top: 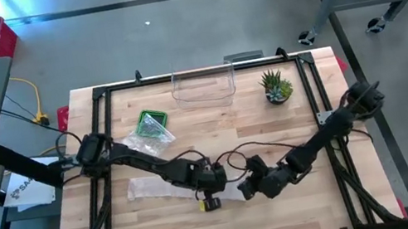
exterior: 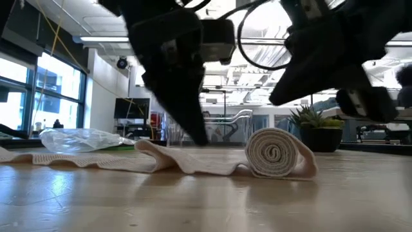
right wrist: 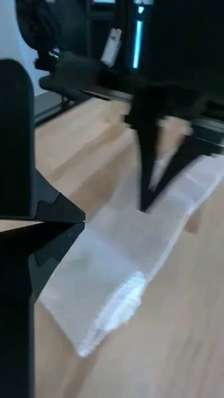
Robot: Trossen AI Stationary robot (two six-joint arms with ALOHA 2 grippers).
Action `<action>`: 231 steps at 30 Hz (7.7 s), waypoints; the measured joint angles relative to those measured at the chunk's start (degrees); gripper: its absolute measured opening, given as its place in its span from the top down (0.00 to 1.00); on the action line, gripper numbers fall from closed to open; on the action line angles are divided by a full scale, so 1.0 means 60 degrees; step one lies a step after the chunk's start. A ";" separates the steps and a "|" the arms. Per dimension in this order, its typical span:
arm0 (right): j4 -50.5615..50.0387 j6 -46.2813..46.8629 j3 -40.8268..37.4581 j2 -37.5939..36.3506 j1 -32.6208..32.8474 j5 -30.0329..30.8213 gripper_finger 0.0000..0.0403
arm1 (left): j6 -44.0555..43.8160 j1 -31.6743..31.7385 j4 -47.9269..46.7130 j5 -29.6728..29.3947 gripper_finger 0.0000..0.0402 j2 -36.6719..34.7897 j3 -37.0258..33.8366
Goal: Roll bandage
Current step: Roll the bandage
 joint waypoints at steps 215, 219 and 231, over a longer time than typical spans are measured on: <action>-0.0266 0.1381 0.0100 -0.0143 0.0201 -0.0626 1.00 | -0.2187 0.0111 0.4279 0.0632 1.00 0.0852 -0.0983; -0.0288 0.1244 0.0428 0.0267 -0.0205 -0.0627 1.00 | -0.2126 0.0117 0.4277 0.0606 1.00 0.0852 -0.0983; -0.0119 0.1472 0.0561 0.0940 -0.0647 -0.1165 1.00 | -0.2112 0.0117 0.4233 0.0594 1.00 0.0856 -0.0983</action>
